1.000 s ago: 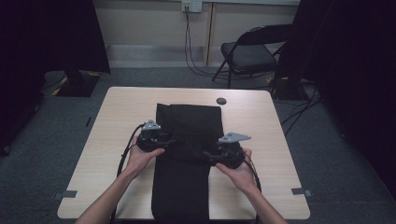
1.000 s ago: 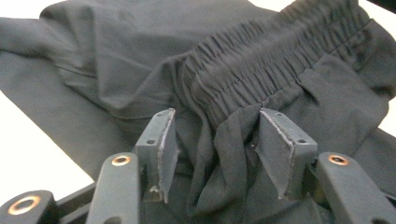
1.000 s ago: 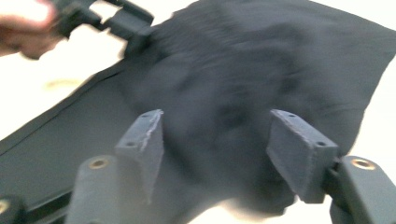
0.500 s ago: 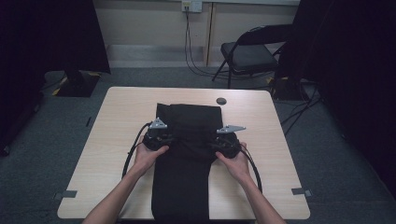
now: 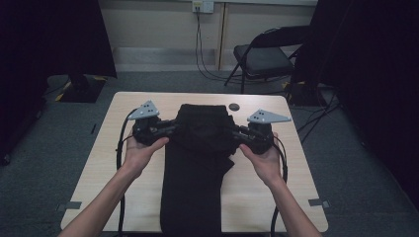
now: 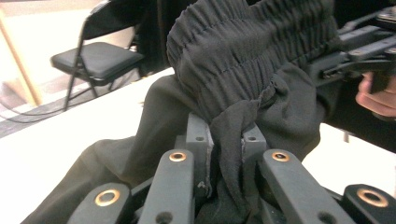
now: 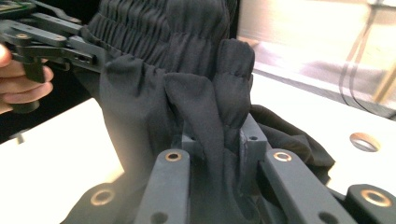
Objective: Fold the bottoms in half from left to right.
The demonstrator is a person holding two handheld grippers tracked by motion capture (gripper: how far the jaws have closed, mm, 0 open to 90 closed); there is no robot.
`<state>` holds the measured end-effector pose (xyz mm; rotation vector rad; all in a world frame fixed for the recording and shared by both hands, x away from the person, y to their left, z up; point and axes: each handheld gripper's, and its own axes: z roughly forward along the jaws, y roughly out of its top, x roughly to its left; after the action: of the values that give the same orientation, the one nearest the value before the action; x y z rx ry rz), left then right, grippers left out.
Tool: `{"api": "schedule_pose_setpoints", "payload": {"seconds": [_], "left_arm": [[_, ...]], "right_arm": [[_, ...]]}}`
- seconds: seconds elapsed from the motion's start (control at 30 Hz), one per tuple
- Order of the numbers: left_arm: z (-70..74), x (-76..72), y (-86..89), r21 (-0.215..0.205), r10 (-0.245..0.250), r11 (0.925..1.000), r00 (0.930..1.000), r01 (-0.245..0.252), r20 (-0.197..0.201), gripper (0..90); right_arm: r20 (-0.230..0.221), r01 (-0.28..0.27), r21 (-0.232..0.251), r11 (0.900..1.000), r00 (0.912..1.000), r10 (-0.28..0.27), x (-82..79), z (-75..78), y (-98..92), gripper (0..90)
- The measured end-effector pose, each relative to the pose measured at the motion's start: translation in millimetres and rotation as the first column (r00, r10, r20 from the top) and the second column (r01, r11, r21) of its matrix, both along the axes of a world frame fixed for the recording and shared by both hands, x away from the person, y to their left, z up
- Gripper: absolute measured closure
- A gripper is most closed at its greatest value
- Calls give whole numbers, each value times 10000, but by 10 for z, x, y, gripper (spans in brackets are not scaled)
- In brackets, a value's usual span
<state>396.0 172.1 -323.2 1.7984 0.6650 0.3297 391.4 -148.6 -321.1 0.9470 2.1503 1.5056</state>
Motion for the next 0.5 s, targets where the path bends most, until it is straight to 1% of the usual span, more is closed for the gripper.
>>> {"api": "schedule_pose_setpoints", "payload": {"seconds": [0.03, 0.07, 0.1, 0.13, 0.17, 0.2, 0.23, 0.27, 0.3, 0.37, 0.4, 0.43, 0.47, 0.5], "left_arm": [[-11, -98, 20, 31, -123, 9999, 9998, 123, -123, 796], [-38, -200, 37, 127, -223, 9997, 9990, 228, -375, 796], [-90, -311, 47, 273, -380, 9989, 9981, 393, -484, 794], [-171, -410, 50, 584, -567, 9965, 9969, 598, -539, 793], [-277, -490, 51, 785, -571, 9949, 9947, 638, -854, 791], [-407, -551, 51, 918, -586, 9933, 9905, 703, -1244, 791], [-553, -596, 43, 1163, -711, 9891, 9846, 903, -1599, 791], [-710, -626, 33, 1445, -743, 9841, 9788, 1029, -1908, 790], [-866, -634, 32, 1695, -717, 9791, 9706, 1124, -2296, 789], [-1163, -632, 36, 1877, -564, 9748, 9477, 1202, -3141, 789], [-1272, -633, 29, 2110, -535, 9685, 9380, 1323, -3426, 790], [-1407, -640, -11, 2643, -543, 9510, 9281, 1606, -3684, 789], [-1407, -640, -11, 2643, -543, 9510, 9281, 1606, -3684, 786], [-1453, -641, -21, 2925, -512, 9415, 9290, 1673, -3666, 786]], "right_arm": [[-32, -148, -18, 9999, 9999, 148, -88, 10, 1, 768], [-59, -345, -60, 9994, 9994, 345, -178, -3, 2, 767], [-160, -523, -198, 9984, 9985, 520, -265, -36, 4, 766], [-325, -670, -300, 9973, 9973, 660, -349, -88, 6, 766], [-546, -829, -404, 9957, 9952, 806, -427, -159, 8, 766], [-789, -976, -619, 9933, 9926, 926, -496, -245, 15, 765], [-1010, -1091, -824, 9906, 9898, 1006, -549, -348, 28, 765], [-1337, -1149, -944, 9889, 9858, 1018, -587, -471, 44, 765], [-1694, -1223, -1110, 9863, 9802, 1025, -613, -611, 65, 765], [-2546, -1446, -1480, 9784, 9615, 1036, -626, -936, 125, 764], [-2876, -1550, -1608, 9748, 9521, 1039, -621, -1085, 159, 764], [-3192, -1633, -1721, 9715, 9422, 1018, -612, -1218, 195, 764], [-3192, -1633, -1721, 9715, 9422, 1018, -612, -1218, 195, 764], [-3426, -1780, -2192, 9593, 9347, 952, -586, -1406, 269, 762]]}}
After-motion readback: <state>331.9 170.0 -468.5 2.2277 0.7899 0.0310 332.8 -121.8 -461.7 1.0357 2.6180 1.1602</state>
